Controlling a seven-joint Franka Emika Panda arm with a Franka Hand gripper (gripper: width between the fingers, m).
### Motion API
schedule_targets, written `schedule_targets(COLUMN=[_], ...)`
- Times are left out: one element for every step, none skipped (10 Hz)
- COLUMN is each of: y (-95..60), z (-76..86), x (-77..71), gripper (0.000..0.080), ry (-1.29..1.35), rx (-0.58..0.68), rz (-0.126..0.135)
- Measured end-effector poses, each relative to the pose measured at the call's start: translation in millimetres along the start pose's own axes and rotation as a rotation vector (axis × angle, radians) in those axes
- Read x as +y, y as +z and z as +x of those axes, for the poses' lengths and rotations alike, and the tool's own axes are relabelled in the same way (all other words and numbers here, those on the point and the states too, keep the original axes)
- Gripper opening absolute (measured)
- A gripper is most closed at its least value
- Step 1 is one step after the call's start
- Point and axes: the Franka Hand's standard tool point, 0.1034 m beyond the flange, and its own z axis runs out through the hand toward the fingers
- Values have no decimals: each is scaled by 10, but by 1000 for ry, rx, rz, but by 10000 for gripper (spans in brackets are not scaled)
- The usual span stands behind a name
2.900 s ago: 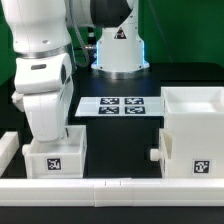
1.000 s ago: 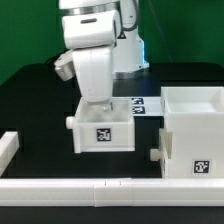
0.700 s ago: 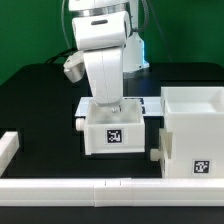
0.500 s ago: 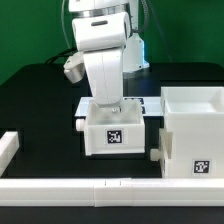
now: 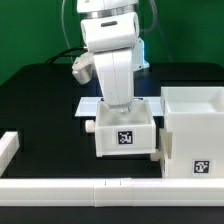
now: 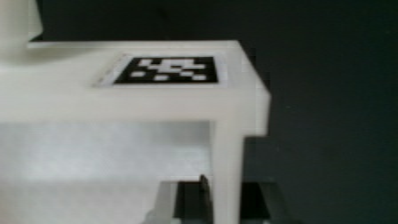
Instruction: Assemble drawer
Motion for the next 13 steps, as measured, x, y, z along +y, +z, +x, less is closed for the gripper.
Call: schedule_targets(y=[17,33,49,43,32,31,32,38,54,76,97,108,113], z=[9,18,44,88,148,208,261,293,297,304,313,327,356], x=[-5,-5,9,42,75,92,99,96,81,66,51,47,47], gripper=[37,37,37,37,37,37,37,37,37,37,37,37,37], ry=[0,1,8,21,30,42,52,49,49,48,48,47,45], rx=[2,4,7,8,9,9,10,10,11,12,13,14,16], rz=[3,5,7,6,2,1,1,2,6,5,8,10,9])
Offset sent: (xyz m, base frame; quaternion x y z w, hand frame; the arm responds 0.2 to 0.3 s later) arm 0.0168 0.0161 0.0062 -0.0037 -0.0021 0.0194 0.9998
